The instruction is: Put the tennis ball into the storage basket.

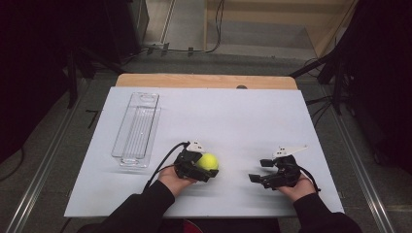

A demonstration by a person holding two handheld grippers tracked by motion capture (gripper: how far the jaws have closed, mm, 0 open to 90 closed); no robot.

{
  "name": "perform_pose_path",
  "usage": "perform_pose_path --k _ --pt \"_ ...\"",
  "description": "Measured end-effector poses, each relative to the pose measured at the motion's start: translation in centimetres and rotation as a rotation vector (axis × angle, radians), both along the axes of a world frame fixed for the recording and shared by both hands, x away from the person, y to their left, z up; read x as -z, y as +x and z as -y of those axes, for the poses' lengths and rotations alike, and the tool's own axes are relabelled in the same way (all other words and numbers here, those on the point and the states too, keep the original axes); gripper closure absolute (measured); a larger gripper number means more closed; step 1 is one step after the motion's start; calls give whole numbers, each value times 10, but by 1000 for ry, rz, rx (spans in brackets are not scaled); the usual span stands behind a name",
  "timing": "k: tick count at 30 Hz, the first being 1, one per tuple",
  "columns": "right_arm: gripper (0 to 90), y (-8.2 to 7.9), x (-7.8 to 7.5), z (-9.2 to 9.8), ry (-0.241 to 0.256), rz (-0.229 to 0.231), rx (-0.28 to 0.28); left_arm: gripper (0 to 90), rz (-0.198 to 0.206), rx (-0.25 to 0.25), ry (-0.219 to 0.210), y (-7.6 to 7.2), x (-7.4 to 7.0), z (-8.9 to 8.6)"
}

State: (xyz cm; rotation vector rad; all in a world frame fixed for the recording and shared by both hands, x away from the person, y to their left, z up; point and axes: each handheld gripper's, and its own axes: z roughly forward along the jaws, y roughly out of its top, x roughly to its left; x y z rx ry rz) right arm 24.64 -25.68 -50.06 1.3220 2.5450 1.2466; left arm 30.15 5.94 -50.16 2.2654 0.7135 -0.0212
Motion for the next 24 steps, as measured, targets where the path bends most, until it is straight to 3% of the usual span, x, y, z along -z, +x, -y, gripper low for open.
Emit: perform_pose_path --k 12,24 --pt "149 -1 0 0 0 2 2 261 24 11 -17 1 -12 -3" --pt "149 -1 0 0 -5 5 3 261 15 14 -18 2 -26 -7"
